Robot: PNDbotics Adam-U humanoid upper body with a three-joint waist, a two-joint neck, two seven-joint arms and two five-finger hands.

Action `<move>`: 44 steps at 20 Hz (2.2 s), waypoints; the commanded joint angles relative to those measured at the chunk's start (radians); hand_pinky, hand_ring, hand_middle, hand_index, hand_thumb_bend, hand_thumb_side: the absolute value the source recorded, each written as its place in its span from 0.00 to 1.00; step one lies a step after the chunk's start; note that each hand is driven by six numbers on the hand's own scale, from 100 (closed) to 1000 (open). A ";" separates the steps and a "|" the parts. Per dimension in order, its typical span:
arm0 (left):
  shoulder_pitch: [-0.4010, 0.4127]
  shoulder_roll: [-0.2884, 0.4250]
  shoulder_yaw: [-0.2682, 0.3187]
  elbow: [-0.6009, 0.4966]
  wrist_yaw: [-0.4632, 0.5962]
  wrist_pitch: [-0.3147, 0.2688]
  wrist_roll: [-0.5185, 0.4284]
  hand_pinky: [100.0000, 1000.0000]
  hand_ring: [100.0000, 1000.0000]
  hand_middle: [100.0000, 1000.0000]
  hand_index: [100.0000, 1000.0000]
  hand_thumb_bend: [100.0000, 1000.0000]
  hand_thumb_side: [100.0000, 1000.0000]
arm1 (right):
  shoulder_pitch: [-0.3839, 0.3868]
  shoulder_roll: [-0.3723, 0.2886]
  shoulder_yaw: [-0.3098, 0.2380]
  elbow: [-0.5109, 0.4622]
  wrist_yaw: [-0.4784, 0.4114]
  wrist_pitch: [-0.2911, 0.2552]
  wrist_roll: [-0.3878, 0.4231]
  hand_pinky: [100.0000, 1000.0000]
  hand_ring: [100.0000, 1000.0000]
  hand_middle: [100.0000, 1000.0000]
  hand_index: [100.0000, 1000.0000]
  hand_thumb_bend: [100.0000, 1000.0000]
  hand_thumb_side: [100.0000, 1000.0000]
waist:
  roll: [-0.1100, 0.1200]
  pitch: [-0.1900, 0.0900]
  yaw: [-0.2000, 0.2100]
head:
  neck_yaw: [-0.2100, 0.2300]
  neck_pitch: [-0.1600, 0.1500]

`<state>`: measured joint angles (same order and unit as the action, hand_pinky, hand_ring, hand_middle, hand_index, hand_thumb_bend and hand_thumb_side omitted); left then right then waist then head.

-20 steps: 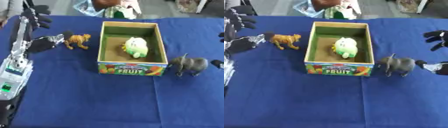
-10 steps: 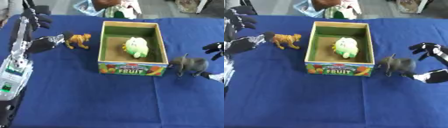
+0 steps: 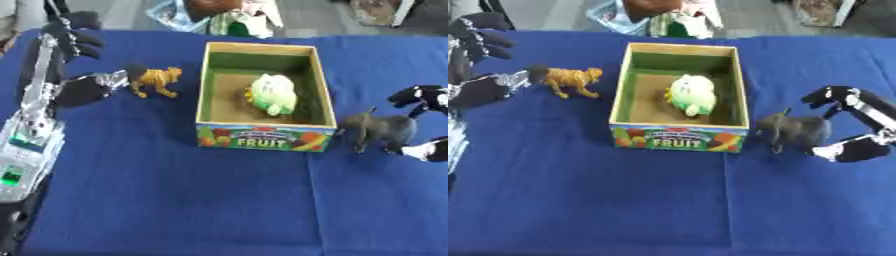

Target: Pick up objects on the table and place them in the box.

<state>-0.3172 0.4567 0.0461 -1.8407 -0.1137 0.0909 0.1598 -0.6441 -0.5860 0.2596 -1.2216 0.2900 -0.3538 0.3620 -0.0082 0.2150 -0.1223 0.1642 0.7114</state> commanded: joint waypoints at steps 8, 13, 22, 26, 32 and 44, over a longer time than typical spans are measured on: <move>-0.013 0.010 0.002 -0.013 0.004 0.001 -0.005 0.56 0.60 0.64 0.75 0.84 0.17 | -0.057 0.036 0.006 0.101 0.113 -0.044 -0.008 0.55 0.68 0.66 0.74 0.37 0.00 | 0.002 -0.017 0.003 | -0.006 0.000; -0.013 0.009 0.001 -0.012 0.004 0.001 -0.005 0.57 0.59 0.64 0.75 0.84 0.17 | -0.060 0.039 0.006 0.112 0.154 -0.052 -0.020 0.42 0.52 0.54 0.65 0.31 0.00 | 0.001 -0.017 0.003 | -0.006 0.001; -0.011 0.009 0.002 -0.010 0.004 0.002 -0.004 0.57 0.59 0.64 0.75 0.84 0.17 | -0.055 0.015 -0.025 0.071 0.180 -0.060 -0.140 0.06 0.19 0.23 0.37 0.24 0.00 | 0.000 -0.019 0.004 | -0.003 0.002; -0.010 0.009 0.001 -0.009 0.005 0.002 -0.006 0.57 0.59 0.64 0.75 0.84 0.17 | -0.066 -0.010 -0.036 0.020 0.167 -0.056 -0.165 0.04 0.18 0.22 0.36 0.25 0.00 | -0.001 -0.021 0.003 | -0.002 0.003; -0.008 0.011 -0.001 -0.008 0.006 0.001 -0.009 0.57 0.59 0.64 0.75 0.84 0.17 | -0.113 -0.050 -0.048 -0.039 0.138 -0.043 -0.162 0.04 0.17 0.22 0.35 0.25 0.00 | -0.004 -0.027 0.009 | -0.001 0.003; -0.021 0.004 -0.020 -0.008 0.012 -0.002 -0.029 0.57 0.60 0.64 0.75 0.84 0.17 | -0.302 0.025 -0.053 0.077 0.183 -0.047 -0.149 0.04 0.18 0.22 0.35 0.26 0.00 | -0.007 -0.031 0.047 | -0.031 -0.001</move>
<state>-0.3227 0.4479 0.0262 -1.8353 -0.1072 0.0902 0.1358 -0.9171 -0.5562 0.2220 -1.1550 0.4597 -0.3960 0.2116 -0.0150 0.2026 -0.0736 0.1395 0.7123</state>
